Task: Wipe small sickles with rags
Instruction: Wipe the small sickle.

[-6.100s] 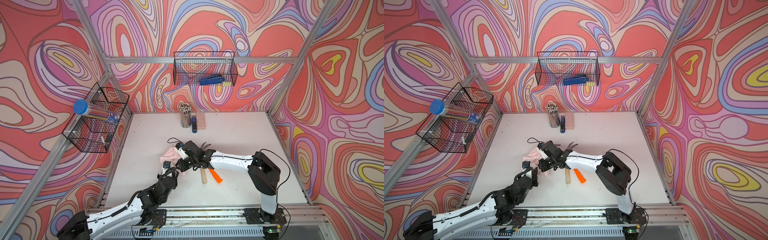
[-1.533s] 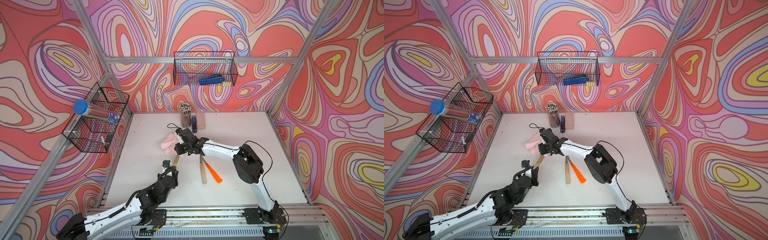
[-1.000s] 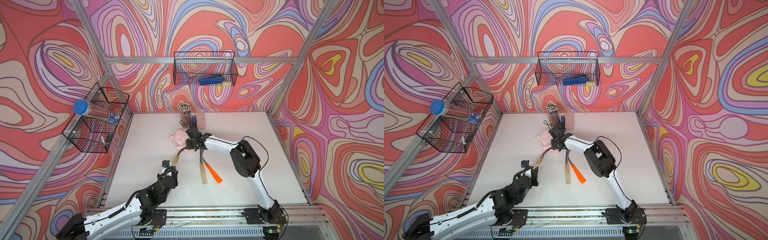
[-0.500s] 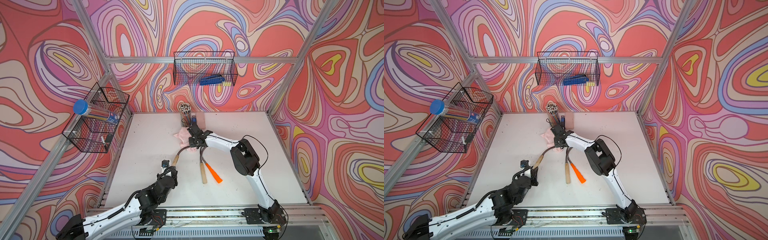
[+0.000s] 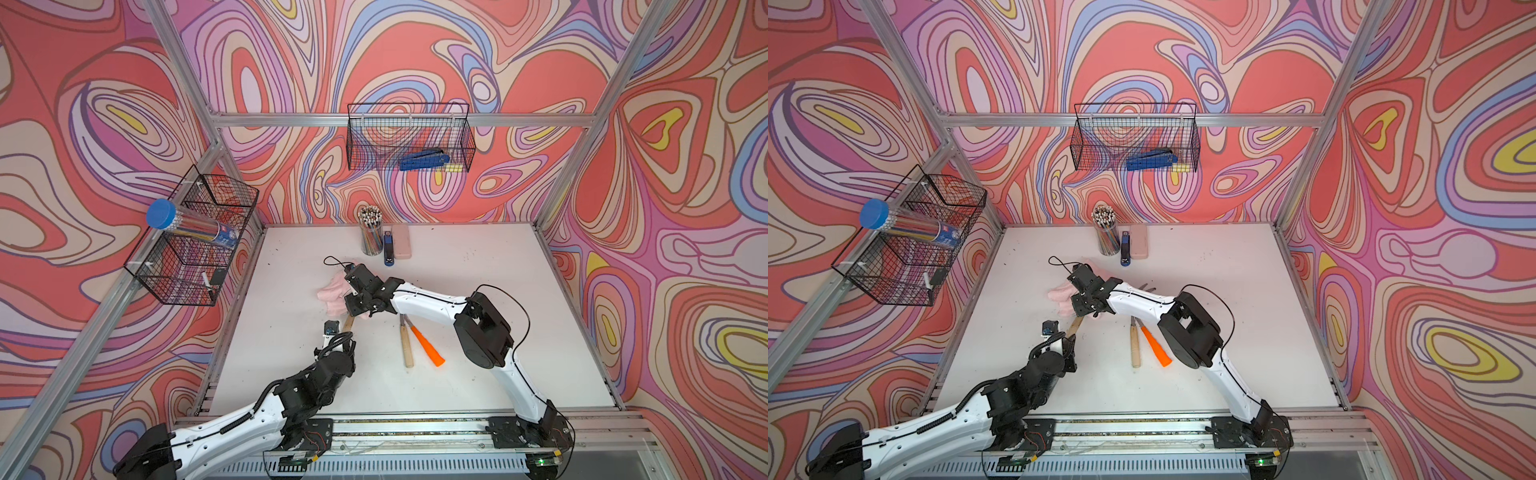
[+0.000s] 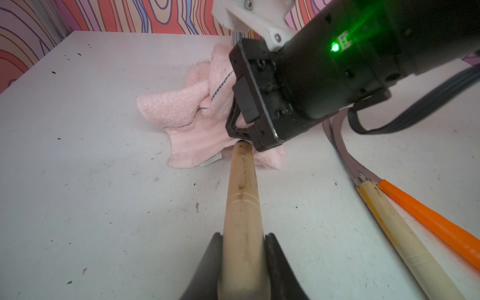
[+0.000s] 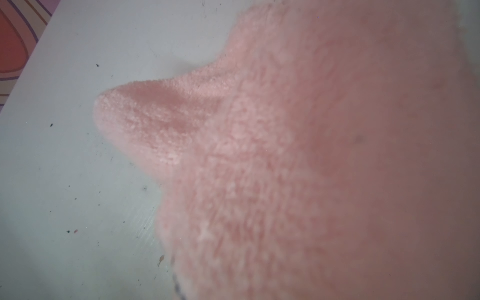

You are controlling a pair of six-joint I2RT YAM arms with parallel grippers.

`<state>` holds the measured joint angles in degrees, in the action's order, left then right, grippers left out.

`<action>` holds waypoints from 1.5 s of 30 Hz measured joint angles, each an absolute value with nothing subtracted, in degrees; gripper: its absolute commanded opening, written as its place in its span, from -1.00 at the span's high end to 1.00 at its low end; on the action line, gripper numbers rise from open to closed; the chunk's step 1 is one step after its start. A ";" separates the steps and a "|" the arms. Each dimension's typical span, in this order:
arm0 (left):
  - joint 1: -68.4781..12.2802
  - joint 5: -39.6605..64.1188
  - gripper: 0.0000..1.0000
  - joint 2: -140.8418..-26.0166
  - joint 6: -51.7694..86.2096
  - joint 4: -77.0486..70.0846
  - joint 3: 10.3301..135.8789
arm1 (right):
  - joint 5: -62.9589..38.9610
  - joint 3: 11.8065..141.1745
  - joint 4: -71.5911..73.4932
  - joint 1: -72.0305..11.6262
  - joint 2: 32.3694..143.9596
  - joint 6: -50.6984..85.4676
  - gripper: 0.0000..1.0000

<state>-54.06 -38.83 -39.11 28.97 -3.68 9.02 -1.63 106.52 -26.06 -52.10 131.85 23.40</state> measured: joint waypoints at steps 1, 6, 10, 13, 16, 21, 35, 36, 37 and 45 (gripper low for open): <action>-54.06 -38.79 1.00 -39.13 28.97 -3.68 9.02 | -2.26 106.30 -25.96 -51.86 131.76 23.68 1.00; -54.06 -38.61 1.00 -39.03 28.99 -3.66 9.02 | -2.04 107.33 -27.44 -51.70 132.07 24.75 1.00; -54.06 -38.61 1.00 -38.35 29.04 -3.57 9.02 | -2.52 108.81 -29.21 -50.52 133.03 25.93 1.00; -54.06 -38.41 1.00 -37.58 29.02 -3.51 9.02 | -2.33 108.81 -30.20 -48.42 133.29 26.48 1.00; -54.06 -38.50 1.00 -36.99 28.97 -3.46 9.02 | -1.02 108.40 -31.40 -45.56 133.34 26.59 1.00; -54.06 -38.70 1.00 -36.77 28.97 -3.18 9.02 | 2.72 107.53 -33.28 -40.40 134.06 26.59 1.00; -54.06 -39.07 1.00 -36.05 28.97 -2.33 9.02 | 5.89 107.98 -35.53 -40.77 134.47 25.61 1.00; -54.06 -39.13 1.00 -36.03 28.97 -2.31 9.02 | 5.96 108.95 -35.83 -42.13 134.80 25.43 1.00; -54.06 -39.18 1.00 -36.01 28.97 -2.31 9.02 | 5.87 109.71 -35.86 -43.53 135.00 25.26 1.00; -53.93 -40.97 1.00 -36.14 29.10 -1.43 9.02 | 5.76 113.60 -35.33 -53.30 135.17 24.95 1.00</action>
